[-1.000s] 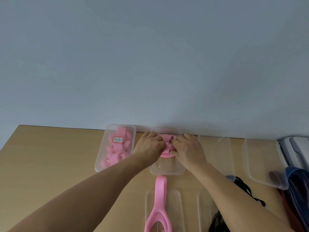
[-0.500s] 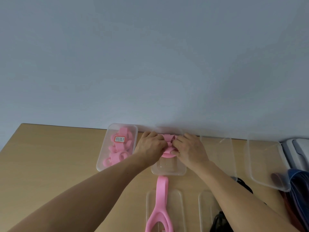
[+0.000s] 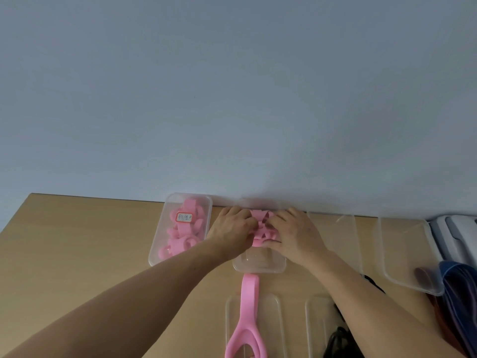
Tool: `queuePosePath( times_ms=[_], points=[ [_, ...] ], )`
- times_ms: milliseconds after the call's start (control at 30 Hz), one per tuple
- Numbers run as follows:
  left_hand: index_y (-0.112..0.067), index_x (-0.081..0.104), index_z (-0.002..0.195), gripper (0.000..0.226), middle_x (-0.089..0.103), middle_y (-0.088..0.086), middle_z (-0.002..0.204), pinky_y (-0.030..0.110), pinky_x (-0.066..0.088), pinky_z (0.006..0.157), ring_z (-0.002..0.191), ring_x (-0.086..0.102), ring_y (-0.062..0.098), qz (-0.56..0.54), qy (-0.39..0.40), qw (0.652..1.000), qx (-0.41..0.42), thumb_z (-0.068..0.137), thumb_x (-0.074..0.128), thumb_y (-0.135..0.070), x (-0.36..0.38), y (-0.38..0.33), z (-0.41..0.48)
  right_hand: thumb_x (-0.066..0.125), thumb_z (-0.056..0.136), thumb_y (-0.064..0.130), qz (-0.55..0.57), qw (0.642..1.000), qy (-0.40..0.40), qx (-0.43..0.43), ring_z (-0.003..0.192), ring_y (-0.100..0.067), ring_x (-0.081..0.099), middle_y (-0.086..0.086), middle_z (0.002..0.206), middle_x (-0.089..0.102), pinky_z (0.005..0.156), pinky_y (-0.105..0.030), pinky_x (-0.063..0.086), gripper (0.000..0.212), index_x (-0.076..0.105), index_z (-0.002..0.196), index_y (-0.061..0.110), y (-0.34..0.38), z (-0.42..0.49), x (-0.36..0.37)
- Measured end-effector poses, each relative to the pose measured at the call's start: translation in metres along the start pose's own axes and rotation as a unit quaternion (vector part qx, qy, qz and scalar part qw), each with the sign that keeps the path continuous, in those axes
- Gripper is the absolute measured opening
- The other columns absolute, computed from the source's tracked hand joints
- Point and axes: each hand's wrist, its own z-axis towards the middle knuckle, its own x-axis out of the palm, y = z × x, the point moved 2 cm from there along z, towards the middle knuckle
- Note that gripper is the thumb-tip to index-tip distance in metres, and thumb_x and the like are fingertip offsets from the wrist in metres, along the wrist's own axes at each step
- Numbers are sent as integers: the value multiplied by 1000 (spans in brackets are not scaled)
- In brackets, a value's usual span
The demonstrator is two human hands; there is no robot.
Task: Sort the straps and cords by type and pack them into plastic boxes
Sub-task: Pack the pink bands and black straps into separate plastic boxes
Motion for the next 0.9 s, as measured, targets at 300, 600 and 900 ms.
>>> queuePosePath(
  times_ms=[300, 600, 900],
  points=[
    [-19, 76, 95, 20, 70, -2, 98, 37, 41, 90, 101, 61, 27, -15, -32, 999, 1, 78, 70, -29, -11, -1, -9, 71, 79, 34, -40, 999, 11, 27, 84, -24, 57, 7, 92, 69, 76, -36, 48, 22, 69, 96, 21, 9, -14, -2],
    [-29, 59, 132, 40, 58, -6, 133, 39, 22, 106, 131, 38, 22, 58, 39, 998, 4, 95, 44, -34, -15, -1, -7, 70, 78, 38, -69, 995, 38, 62, 86, -25, 60, 6, 94, 71, 74, -37, 48, 29, 71, 101, 21, 19, -13, -13],
    [-28, 50, 139, 44, 48, -5, 145, 36, 26, 108, 136, 34, 20, -17, 0, 1000, -11, 96, 47, -36, -60, 7, -48, 61, 89, 31, -22, 997, -23, 64, 100, -27, 57, 2, 110, 67, 84, -39, 46, 28, 68, 112, 18, 61, -27, -63]
  ],
)
